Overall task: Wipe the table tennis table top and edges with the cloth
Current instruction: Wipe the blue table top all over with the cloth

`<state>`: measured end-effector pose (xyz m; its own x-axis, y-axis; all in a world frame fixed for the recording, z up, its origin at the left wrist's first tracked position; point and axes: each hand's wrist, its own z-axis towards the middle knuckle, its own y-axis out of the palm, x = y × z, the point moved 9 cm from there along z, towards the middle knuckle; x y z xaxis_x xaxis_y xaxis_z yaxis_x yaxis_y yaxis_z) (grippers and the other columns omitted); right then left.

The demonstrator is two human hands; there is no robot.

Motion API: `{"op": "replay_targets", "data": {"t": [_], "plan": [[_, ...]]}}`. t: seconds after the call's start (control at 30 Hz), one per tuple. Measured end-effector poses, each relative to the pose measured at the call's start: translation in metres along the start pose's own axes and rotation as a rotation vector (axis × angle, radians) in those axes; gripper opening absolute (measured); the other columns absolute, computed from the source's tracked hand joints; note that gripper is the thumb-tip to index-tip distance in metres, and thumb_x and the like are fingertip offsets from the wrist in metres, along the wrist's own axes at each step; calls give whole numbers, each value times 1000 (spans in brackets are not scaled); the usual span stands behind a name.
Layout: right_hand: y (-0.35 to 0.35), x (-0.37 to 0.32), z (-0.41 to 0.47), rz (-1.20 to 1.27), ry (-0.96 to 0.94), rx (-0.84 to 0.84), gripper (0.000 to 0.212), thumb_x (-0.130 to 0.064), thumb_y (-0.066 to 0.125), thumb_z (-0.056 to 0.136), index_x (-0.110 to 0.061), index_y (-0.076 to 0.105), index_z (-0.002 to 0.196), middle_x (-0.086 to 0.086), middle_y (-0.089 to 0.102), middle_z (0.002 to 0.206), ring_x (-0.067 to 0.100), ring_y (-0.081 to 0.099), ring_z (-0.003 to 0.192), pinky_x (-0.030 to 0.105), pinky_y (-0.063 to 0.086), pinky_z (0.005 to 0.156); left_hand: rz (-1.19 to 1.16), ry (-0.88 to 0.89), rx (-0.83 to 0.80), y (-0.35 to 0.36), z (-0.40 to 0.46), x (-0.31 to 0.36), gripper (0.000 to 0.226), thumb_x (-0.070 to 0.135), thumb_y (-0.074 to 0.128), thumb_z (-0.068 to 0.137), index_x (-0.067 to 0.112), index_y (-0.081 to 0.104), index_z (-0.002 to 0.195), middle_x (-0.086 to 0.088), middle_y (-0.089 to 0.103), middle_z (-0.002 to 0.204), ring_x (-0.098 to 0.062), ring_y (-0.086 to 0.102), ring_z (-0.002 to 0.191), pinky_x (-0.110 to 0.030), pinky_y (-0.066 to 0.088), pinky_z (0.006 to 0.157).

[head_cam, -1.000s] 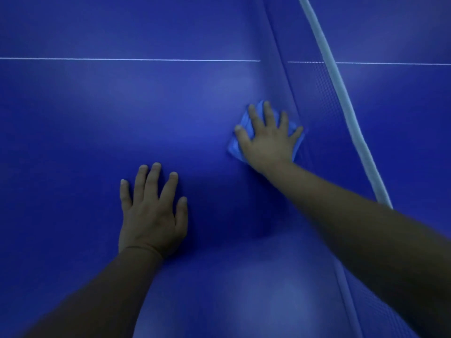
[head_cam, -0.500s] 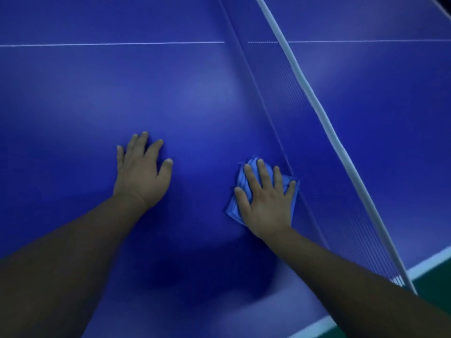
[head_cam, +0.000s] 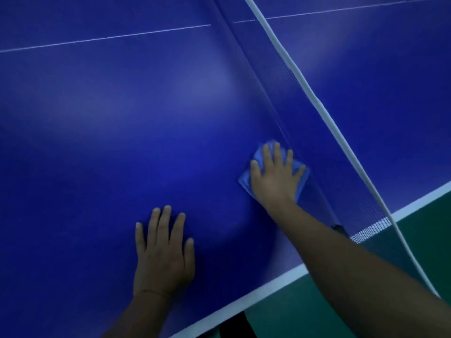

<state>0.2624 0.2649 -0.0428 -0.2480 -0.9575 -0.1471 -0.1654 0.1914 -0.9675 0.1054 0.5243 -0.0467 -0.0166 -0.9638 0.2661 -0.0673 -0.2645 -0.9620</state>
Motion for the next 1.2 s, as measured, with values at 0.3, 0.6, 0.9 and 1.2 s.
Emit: {"op": "replay_targets", "data": {"t": [0.3,0.6,0.9,1.2], "plan": [[23,0,-126,-82,-392,86,58,-48,29,103,-25,37,156,-1,30,164,31,24,152,67,18,118,-25,-20,9,-6,-1,4,65,45,30,96,6,47,146,-19,35,158,-34,19,152,-62,8,122],[20,-9,-125,69,-175,70,64,-49,26,97,-19,44,150,6,27,165,33,16,154,61,0,120,-30,14,16,-4,-2,7,66,44,28,96,7,46,147,-17,32,159,-33,15,153,-66,6,120],[-4,86,-108,17,223,161,52,-46,31,107,-27,34,156,-4,25,166,29,25,147,51,22,114,-30,11,13,-5,-3,8,65,42,30,96,5,45,147,-18,29,160,-33,14,153,-66,3,120],[1,181,-225,-118,211,240,22,-1,49,93,2,67,105,19,66,105,41,65,89,44,52,75,-27,-1,-7,-5,0,7,65,42,30,95,5,44,147,-19,28,160,-34,13,153,-67,3,120]]}}
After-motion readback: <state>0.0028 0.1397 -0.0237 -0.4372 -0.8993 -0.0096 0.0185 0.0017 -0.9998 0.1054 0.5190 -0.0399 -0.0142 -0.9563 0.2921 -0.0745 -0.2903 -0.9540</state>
